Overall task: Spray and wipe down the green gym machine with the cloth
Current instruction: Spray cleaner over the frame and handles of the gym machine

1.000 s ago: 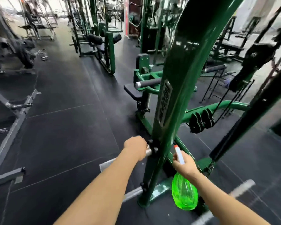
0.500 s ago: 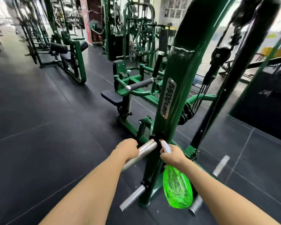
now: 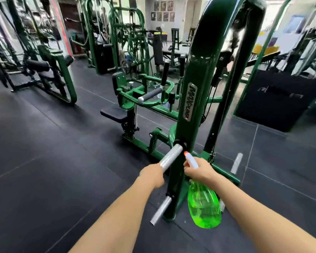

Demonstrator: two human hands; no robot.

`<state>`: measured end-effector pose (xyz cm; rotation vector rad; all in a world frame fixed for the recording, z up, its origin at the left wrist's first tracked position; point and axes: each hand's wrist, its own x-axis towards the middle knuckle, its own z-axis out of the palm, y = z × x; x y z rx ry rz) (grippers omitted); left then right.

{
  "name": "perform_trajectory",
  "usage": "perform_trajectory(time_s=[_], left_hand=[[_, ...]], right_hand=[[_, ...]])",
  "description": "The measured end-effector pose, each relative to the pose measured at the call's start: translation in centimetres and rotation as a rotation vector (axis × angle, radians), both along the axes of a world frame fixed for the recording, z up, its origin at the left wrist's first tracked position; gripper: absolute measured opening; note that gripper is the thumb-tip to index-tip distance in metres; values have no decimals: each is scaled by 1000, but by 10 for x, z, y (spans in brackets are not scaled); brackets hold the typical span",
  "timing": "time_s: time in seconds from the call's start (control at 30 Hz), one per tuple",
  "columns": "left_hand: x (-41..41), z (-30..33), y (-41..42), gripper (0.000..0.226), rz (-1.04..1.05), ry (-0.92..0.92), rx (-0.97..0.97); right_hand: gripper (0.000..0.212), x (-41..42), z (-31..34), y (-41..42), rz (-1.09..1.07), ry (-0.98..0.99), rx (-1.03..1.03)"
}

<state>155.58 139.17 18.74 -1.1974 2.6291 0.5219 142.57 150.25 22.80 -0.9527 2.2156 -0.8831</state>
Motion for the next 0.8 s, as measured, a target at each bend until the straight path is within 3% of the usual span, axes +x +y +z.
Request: perform_trajectory(time_s=[0.17,0.3,0.4,0.47,0.53,0.67,0.8], left_hand=[[19,8,-44,25,-113,3,19],[40,0,-101,29,-177,-108,19],[60,-5,-161,30,-213,-120,-1],[72,-6,-198,32,-237,-99,-42],[82,-7,-233,42,-257,-99,-60],[87,-2,-275,53,-302,-82,-47],[71,3,-306,60,-349,-1,-16]], right_hand=[[2,33,13,-50,-40,44,21],[23,55,20,-124,-168,61,72],[27,76,26,-188,-272,-94,34],[11,87,16,-223,-360,-136,7],[12,97,1,-249,-463,-153,2],[38,95,-27,-262,-620,-114,66],[33,77,-40,-264,-743,-88,94]])
